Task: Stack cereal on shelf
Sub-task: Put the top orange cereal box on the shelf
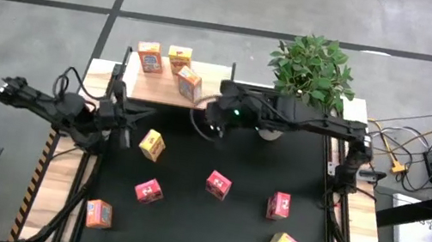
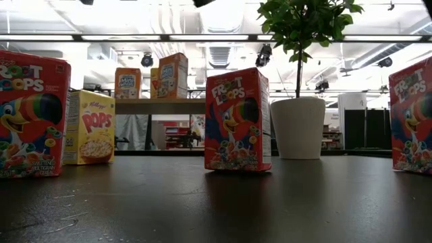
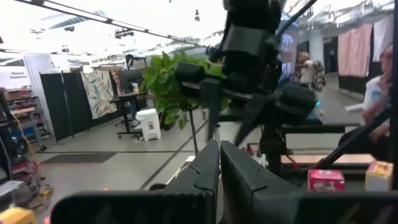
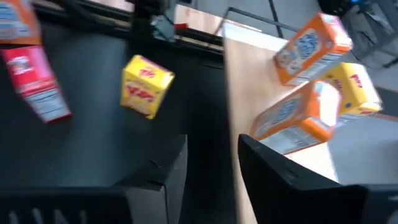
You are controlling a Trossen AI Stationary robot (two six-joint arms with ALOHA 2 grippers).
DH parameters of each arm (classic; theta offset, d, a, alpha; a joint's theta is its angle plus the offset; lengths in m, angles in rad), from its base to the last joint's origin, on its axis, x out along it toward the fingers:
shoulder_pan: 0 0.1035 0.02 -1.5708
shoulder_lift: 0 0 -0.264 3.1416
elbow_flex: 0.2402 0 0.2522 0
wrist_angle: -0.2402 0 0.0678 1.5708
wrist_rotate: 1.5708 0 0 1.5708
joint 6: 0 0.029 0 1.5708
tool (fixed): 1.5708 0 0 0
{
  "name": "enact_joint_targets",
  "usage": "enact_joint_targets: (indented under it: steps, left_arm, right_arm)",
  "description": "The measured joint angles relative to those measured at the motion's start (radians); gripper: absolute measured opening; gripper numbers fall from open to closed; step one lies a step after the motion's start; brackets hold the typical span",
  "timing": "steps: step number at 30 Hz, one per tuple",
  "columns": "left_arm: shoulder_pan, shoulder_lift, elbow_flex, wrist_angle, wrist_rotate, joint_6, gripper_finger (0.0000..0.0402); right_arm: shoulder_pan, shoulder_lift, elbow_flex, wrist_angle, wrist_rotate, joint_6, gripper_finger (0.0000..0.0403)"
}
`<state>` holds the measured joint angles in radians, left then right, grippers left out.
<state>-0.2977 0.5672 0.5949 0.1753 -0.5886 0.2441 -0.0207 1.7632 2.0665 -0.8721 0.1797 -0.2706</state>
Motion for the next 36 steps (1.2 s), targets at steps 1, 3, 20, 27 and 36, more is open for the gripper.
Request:
enact_joint_targets:
  steps: [1,3,20,27,36]
  left_arm:
    - [0.0,0.021,0.02,-0.008,-0.002,0.009,0.0]
    - [0.008,0.056,0.069,-0.039,-0.016,0.027,0.0]
    - [0.315,0.415,0.42,-0.381,0.019,0.01,0.0]
    - [0.475,0.492,0.426,-0.385,0.127,-0.011,0.0]
    - [0.639,0.538,0.426,-0.38,0.234,-0.043,0.0]
  right_arm:
    - [0.012,-0.025,-0.041,0.012,0.0,0.006,0.0126]
    - [0.041,-0.079,-0.129,0.053,0.003,0.012,0.0114]
    - [0.182,-0.518,-0.884,0.55,0.003,-0.071,0.0037]
    - [0.182,-0.653,-1.125,0.768,0.002,-0.138,0.0035]
    - [0.182,-0.786,-1.304,0.943,0.0,-0.193,0.0035]
